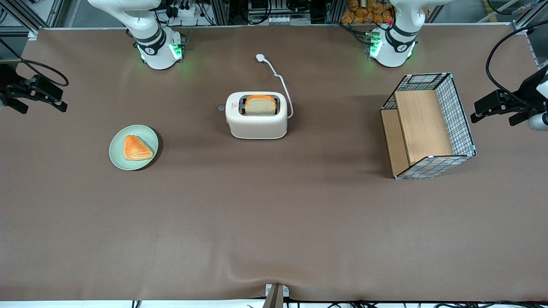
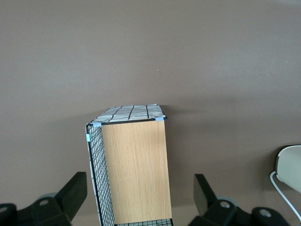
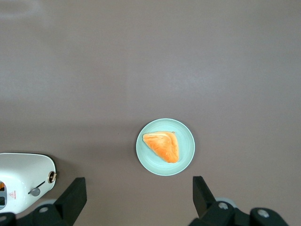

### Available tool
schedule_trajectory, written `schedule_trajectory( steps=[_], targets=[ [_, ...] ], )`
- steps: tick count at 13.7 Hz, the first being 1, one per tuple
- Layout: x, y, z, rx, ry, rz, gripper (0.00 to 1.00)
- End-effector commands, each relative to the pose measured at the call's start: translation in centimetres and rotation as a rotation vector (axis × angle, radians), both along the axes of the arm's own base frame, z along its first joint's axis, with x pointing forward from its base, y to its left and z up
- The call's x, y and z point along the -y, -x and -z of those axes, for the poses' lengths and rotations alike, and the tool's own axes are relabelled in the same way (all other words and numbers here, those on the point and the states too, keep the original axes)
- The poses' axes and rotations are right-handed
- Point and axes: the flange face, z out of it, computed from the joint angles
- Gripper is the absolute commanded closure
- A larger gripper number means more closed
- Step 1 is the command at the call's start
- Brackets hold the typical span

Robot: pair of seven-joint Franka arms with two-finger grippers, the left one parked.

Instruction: Press toaster button with right arm

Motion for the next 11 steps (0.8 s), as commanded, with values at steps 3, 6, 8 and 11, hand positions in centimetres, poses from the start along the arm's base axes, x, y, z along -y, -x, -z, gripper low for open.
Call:
schedule_trajectory(
  steps=[3,6,8,11],
  targets=[
    [0.55,0.56,-0.11,0.007,0.015,0.031,0.00],
    [0.75,0.52,-0.24,0.010,0.017,0.031,0.00],
    [0.73,0.28,-0.13,0.003,0.015,0.033,0.00],
    [0.57,0.23,-0.41,0.010,0.015,0.030,0.00]
  ],
)
